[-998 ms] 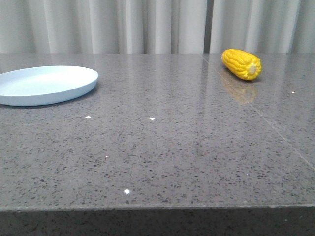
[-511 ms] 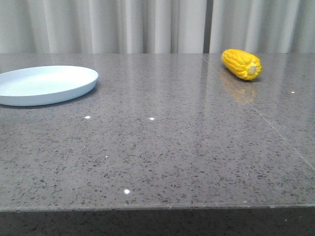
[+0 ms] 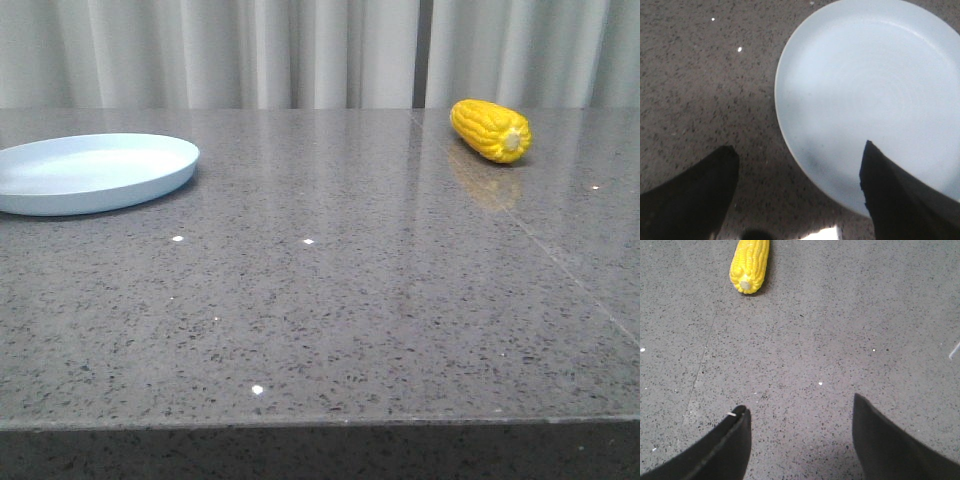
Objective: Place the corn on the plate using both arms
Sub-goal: 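Lower the left gripper to the rim of the pale blue plate and grasp it, then lift the plate with the left gripper and carry it toward the table center, then set the plate down, open the left gripper and withdraw it upward, then lower the right gripper over the yellow corn cob and grasp it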
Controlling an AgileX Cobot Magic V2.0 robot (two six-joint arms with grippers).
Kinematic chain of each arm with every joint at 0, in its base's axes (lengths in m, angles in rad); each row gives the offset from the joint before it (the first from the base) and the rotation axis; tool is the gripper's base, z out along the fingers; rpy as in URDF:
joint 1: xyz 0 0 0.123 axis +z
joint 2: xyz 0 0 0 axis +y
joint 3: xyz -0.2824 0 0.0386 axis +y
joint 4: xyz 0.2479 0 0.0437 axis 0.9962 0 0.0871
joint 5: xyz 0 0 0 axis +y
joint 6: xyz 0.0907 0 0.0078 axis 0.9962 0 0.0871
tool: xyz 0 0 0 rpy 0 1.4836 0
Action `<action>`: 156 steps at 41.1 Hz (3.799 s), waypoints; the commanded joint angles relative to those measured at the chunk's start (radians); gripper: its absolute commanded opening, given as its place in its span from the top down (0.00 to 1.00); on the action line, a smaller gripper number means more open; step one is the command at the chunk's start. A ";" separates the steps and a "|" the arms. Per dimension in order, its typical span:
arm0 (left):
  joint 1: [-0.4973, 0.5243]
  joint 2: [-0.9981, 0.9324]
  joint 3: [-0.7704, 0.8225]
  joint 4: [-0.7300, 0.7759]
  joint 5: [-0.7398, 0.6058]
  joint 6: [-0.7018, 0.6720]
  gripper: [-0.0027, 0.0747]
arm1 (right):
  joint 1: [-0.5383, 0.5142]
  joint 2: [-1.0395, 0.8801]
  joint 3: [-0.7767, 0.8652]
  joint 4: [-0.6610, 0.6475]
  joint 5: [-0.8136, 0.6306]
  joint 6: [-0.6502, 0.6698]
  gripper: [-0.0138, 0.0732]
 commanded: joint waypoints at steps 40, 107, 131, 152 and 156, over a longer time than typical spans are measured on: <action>0.042 0.248 -0.157 -0.229 0.018 0.148 0.99 | -0.005 0.007 -0.028 -0.017 -0.062 -0.014 0.30; -0.434 0.350 -0.457 -0.161 0.029 -0.120 0.55 | -0.005 0.007 -0.028 -0.017 -0.062 -0.014 0.30; -0.644 -0.306 -0.064 0.310 0.029 -0.231 0.55 | -0.005 0.007 -0.028 0.000 -0.062 -0.014 0.30; -0.644 -0.498 0.098 0.310 0.038 -0.231 0.56 | 0.061 0.312 -0.242 0.032 0.027 -0.032 0.17; -0.644 -0.496 0.098 0.310 0.038 -0.231 0.56 | 0.087 0.414 -0.332 0.033 0.029 -0.032 0.17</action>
